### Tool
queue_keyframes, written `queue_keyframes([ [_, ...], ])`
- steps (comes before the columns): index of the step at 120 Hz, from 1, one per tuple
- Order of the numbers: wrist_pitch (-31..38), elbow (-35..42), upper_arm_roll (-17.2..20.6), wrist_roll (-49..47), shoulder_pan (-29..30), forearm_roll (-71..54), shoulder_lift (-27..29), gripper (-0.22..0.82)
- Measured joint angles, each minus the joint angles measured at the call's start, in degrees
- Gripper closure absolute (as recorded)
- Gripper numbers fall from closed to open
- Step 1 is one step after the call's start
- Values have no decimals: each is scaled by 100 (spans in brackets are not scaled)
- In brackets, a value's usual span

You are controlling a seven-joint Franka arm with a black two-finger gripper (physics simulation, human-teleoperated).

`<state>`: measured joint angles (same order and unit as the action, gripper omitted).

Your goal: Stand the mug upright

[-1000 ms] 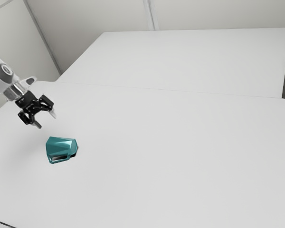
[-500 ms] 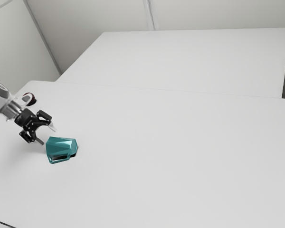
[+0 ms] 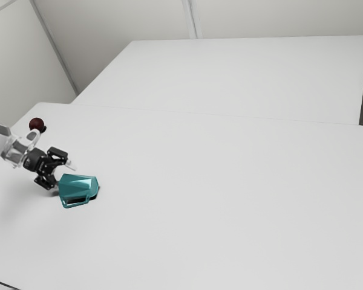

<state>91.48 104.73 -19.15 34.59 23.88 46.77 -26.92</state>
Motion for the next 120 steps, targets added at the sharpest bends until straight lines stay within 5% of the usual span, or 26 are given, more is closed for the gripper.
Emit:
queue_keyframes([
  [28,-27,81,75,307,-47,130,15,4],
  [89,-143,76,238,674,-53,224,230,63],
  [120,-156,74,307,744,-141,159,405,75],
])
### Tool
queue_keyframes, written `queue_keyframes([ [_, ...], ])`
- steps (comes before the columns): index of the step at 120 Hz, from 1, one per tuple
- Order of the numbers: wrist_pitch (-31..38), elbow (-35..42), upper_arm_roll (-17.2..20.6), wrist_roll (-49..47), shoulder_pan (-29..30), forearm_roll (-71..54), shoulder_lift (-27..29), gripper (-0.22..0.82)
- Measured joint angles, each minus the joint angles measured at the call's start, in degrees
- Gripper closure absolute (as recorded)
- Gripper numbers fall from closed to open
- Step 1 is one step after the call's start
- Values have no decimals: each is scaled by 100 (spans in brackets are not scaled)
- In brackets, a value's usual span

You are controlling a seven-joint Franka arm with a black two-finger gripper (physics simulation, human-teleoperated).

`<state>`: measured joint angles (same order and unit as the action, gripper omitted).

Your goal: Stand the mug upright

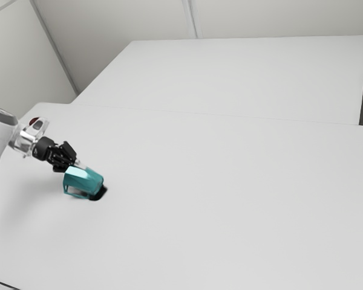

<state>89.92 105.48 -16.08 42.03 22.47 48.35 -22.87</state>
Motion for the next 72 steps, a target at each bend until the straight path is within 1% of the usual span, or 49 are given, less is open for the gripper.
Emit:
queue_keyframes([
  [16,11,-18,-4,-5,-161,-76,88,77],
  [28,53,-36,-7,-31,-315,-237,256,77],
  [43,195,-11,-8,-119,-671,-568,541,78],
  [52,324,173,-18,-220,-948,-828,850,78],
  [63,526,374,-8,-333,-1134,-1170,1093,78],
  [72,819,844,-62,-427,-1456,-1393,1453,78],
])
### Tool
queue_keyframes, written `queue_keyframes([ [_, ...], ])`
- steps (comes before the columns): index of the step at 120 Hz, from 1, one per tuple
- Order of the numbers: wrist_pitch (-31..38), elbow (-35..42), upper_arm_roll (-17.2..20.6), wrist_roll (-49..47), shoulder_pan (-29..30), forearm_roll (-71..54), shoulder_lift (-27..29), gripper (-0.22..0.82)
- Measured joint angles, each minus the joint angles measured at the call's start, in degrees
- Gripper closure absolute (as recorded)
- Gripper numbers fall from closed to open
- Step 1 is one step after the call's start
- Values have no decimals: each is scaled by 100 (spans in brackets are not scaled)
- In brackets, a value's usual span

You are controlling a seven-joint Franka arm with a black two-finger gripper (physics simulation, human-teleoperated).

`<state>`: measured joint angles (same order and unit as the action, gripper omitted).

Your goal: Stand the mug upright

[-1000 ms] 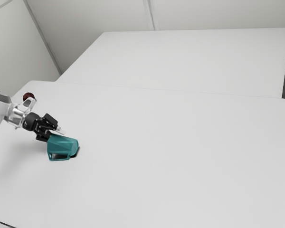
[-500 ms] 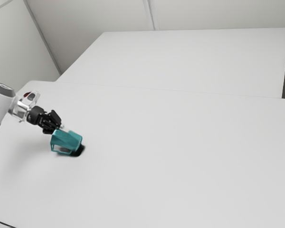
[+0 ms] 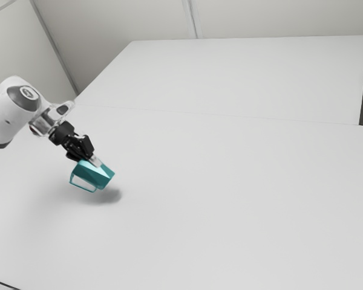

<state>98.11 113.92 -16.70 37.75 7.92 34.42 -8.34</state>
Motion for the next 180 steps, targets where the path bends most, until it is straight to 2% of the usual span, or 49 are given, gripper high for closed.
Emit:
queue_keyframes([
  [13,412,428,-76,-203,-604,-540,434,78],
  [29,858,613,-215,-487,-1311,-1283,571,78],
  [68,1472,698,-319,-1233,-2241,-2961,666,78],
  [104,1900,676,-325,-1678,-2575,-3377,516,78],
  [144,2993,1226,-333,-2004,-2852,-3526,417,78],
  [180,3292,1428,-336,-2253,-2902,-3964,337,78],
])
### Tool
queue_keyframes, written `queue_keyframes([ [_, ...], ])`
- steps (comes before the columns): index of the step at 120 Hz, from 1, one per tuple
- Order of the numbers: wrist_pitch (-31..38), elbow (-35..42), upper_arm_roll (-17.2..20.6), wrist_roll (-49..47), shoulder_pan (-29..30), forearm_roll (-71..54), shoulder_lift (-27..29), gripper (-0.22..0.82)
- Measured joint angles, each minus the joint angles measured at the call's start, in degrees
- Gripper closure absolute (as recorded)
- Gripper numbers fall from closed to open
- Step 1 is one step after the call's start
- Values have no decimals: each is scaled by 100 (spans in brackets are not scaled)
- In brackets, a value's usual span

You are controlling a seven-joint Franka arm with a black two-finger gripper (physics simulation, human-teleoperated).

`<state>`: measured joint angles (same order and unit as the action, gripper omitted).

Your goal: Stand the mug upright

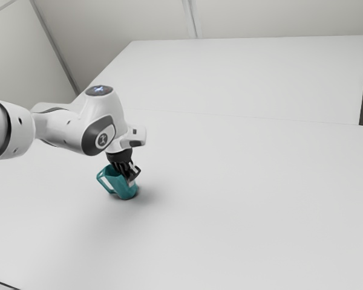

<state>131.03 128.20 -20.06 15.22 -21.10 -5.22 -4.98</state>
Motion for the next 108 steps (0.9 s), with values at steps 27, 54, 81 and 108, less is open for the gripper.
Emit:
queue_keyframes([
  [27,20,-55,2,-54,-47,-124,64,33],
  [54,-57,-367,2,-76,-65,-156,434,12],
  [81,-910,-1558,-8,-122,-71,-116,652,4],
  [108,-2157,-2813,-7,-196,4,-163,653,1],
])
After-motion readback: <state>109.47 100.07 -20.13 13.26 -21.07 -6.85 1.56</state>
